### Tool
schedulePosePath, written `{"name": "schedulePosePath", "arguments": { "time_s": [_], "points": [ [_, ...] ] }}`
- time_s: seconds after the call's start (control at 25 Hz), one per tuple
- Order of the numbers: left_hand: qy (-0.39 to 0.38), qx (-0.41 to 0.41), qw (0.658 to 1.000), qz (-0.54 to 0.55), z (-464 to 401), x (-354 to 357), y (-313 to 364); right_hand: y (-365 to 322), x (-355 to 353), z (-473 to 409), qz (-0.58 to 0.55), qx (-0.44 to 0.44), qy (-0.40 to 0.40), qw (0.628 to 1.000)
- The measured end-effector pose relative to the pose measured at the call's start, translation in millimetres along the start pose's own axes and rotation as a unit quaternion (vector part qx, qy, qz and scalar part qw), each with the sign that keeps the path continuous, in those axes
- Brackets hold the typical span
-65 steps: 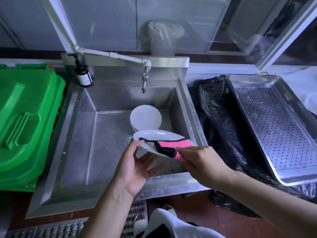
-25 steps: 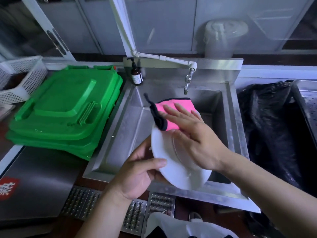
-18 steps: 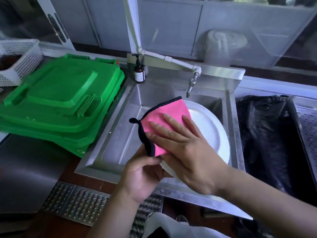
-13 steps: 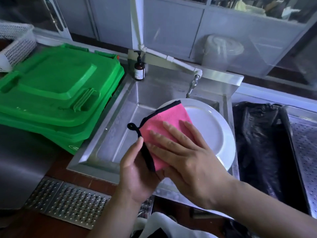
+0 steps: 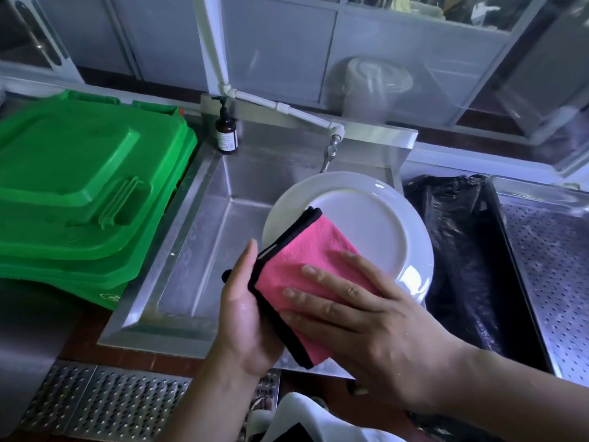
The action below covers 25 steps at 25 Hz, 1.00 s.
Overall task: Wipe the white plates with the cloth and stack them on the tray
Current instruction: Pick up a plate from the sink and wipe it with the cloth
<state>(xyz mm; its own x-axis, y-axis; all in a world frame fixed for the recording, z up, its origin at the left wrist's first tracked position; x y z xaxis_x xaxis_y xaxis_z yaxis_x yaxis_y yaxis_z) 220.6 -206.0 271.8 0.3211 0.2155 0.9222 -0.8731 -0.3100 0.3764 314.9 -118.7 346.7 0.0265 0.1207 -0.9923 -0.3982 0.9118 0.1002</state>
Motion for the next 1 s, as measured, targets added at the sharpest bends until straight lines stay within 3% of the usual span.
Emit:
{"name": "schedulePosePath", "arguments": {
  "time_s": [0.2,0.68,0.92,0.96,1.0],
  "points": [
    [0.008,-0.049,0.998,-0.030,-17.4,11.8,-5.8,9.3,0.0,21.7,0.007,0.014,-0.003,1.000],
    [0.034,-0.030,0.998,-0.039,-25.4,20.1,2.9,45.0,8.4,105.2,-0.034,0.023,0.013,0.999],
    [0.066,0.009,0.995,-0.069,-15.1,16.3,14.8,54.5,45.8,107.6,-0.185,0.093,0.071,0.976],
    [0.083,0.022,0.993,-0.079,-12.4,14.1,18.5,56.0,52.4,105.2,-0.267,0.123,0.088,0.952],
    [0.097,0.034,0.991,-0.090,-9.8,12.6,22.1,58.9,60.2,104.2,-0.384,0.167,0.110,0.902]
  ]
}}
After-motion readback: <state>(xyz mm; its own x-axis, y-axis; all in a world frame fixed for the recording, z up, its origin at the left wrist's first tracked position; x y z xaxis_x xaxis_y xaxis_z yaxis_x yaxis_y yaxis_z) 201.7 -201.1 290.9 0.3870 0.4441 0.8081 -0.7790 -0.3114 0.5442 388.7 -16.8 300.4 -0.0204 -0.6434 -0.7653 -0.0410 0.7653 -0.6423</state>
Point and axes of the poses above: each hand's wrist, its own z-axis away from the middle knuckle, its own x-axis out of the palm, y = z × x, the point moved 5 cm from there along -z, towards the middle knuckle, and after that the axes turned 14 degrees about -y, right-handed, at the moved point
